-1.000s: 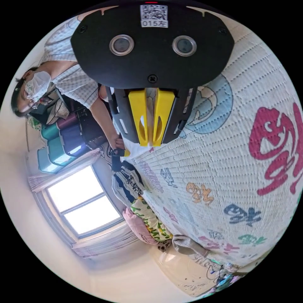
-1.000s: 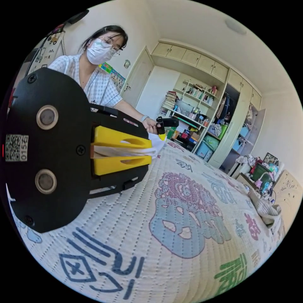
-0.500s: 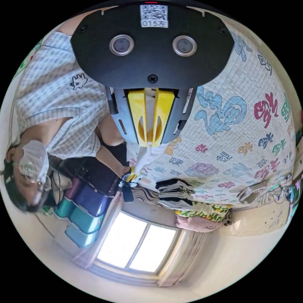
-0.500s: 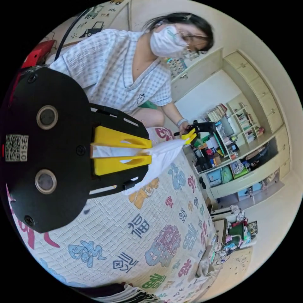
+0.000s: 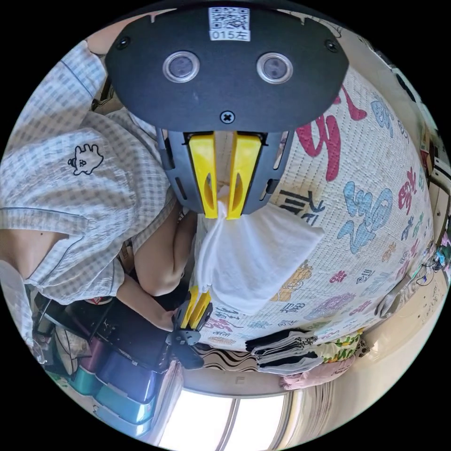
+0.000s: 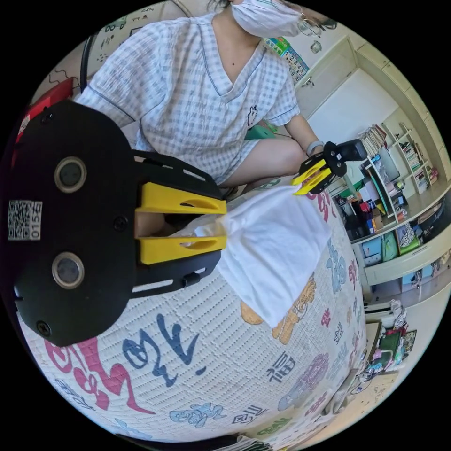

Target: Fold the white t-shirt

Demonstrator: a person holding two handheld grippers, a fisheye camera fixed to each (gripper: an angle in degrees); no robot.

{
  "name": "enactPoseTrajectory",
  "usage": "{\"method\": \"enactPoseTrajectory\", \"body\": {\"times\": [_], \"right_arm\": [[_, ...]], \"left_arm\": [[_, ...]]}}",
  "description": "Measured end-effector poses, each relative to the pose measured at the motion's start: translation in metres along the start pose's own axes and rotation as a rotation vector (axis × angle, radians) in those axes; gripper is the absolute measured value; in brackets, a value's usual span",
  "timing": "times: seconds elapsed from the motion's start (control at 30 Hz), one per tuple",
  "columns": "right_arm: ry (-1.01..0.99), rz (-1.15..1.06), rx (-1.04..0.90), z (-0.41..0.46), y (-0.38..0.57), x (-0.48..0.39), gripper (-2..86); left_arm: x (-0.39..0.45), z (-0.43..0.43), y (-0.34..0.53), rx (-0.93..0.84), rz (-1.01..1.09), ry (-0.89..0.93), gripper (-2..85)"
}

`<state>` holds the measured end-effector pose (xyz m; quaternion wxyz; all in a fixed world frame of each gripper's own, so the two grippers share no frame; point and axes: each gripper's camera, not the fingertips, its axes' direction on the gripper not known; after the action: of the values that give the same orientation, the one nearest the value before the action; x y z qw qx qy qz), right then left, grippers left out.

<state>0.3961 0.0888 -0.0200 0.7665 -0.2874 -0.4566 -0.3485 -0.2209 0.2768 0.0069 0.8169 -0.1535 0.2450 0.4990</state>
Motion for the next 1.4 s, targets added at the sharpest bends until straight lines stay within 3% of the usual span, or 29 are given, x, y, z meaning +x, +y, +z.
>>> {"method": "enactPoseTrajectory", "body": {"times": [0.07, 0.23, 0.43, 0.67, 0.77, 0.83, 0.93, 1.07, 1.4], "right_arm": [[0.060, 0.038, 0.019, -0.012, 0.006, -0.008, 12.1], [0.071, 0.005, 0.244, -0.038, -0.002, -0.028, 6.4], [0.047, 0.045, -0.002, 0.020, -0.024, -0.006, 0.4], [-0.067, 0.168, 0.079, -0.005, 0.015, 0.030, -0.6], [-0.121, 0.154, 0.175, -0.020, 0.034, 0.037, 0.5], [-0.243, 0.186, 0.358, -0.045, 0.054, 0.053, 5.2], [-0.215, 0.310, 0.466, -0.064, 0.075, 0.078, 10.5], [-0.306, 0.389, 0.415, -0.060, 0.077, 0.107, 14.0], [-0.407, 0.369, 0.350, -0.064, 0.060, 0.133, 14.1]], "left_arm": [[0.006, -0.007, 0.000, -0.012, -0.003, -0.011, 4.9], [0.019, -0.024, -0.021, 0.075, -0.002, -0.047, 5.8], [-0.015, 0.036, -0.025, -0.008, -0.077, 0.017, 4.2], [-0.054, 0.037, -0.007, 0.010, -0.178, 0.095, 0.8], [-0.072, 0.032, -0.001, 0.053, -0.215, 0.162, 1.1], [-0.096, 0.017, 0.012, 0.169, -0.268, 0.256, 2.7], [-0.137, -0.001, 0.036, 0.330, -0.417, 0.292, 7.5], [-0.177, 0.011, 0.046, 0.277, -0.566, 0.234, 12.1], [-0.240, 0.063, 0.012, 0.319, -0.635, 0.411, 14.9]]}}
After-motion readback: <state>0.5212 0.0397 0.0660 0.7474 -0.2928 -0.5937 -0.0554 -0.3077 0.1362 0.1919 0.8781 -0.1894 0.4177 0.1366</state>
